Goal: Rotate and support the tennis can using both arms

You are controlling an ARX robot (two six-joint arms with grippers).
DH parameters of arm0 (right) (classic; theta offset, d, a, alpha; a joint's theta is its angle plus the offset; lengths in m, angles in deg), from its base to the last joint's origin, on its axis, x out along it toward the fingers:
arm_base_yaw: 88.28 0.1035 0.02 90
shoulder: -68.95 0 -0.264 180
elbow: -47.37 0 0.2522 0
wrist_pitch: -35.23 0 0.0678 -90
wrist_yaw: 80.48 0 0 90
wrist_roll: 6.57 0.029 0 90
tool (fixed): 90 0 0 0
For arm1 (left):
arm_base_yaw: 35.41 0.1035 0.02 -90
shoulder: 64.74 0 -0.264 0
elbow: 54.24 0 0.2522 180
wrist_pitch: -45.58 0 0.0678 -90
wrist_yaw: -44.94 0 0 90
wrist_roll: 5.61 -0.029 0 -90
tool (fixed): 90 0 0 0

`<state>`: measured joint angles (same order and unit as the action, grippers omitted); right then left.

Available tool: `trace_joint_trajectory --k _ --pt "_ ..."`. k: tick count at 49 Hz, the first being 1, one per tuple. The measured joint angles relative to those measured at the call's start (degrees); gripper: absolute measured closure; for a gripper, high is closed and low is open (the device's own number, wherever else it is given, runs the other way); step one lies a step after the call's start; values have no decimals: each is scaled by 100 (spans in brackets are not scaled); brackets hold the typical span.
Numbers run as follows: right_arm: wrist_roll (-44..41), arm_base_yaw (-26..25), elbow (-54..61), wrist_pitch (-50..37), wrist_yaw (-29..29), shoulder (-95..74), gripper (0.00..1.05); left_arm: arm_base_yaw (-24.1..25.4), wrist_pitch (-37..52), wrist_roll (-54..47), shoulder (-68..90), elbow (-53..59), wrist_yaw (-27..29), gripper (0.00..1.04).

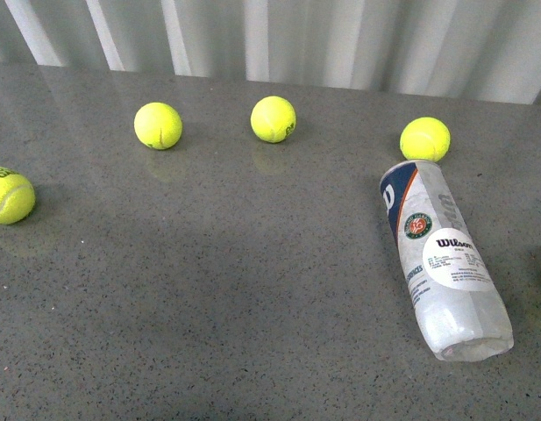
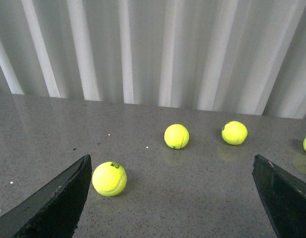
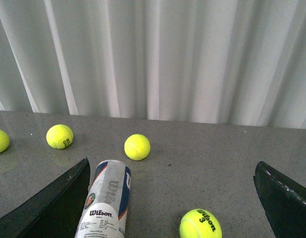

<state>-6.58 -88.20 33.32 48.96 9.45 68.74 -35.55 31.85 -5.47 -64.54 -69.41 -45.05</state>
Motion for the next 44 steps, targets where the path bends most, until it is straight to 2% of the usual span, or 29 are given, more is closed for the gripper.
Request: trace_joint_trajectory --k 44 --pt "0 0 0 0 0 0 7 0 0 0 0 0 0 7"
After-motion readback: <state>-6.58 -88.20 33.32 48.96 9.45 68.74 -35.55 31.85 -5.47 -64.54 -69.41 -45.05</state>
